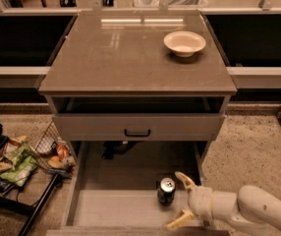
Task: Pick pepsi can from middle drawer and place on counter
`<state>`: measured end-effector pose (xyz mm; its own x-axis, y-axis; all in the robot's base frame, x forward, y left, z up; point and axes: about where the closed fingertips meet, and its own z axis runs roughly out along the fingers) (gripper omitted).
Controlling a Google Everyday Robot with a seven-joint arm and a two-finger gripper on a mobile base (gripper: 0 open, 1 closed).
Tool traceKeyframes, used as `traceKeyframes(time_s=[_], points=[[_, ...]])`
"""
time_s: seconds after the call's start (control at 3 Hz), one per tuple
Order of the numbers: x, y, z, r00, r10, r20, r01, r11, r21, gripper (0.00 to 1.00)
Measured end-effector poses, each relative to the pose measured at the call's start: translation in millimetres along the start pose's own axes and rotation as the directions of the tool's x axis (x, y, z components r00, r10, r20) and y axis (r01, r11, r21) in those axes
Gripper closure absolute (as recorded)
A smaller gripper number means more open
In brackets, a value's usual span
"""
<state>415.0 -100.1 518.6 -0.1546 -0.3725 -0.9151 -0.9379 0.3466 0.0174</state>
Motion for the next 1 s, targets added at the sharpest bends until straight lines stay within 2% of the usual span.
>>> traceKeyframes(time_s=[0.33,0.67,1.0], points=[[9,-23,20,0.999,0.005,0.049,-0.005,0.9999,0.012,0.00],[3,-58,18,0.997,-0.018,0.079,0.014,0.9984,0.054,0.00],[9,-81,18,0.998,-0.023,0.062,0.018,0.9973,0.072,0.00]])
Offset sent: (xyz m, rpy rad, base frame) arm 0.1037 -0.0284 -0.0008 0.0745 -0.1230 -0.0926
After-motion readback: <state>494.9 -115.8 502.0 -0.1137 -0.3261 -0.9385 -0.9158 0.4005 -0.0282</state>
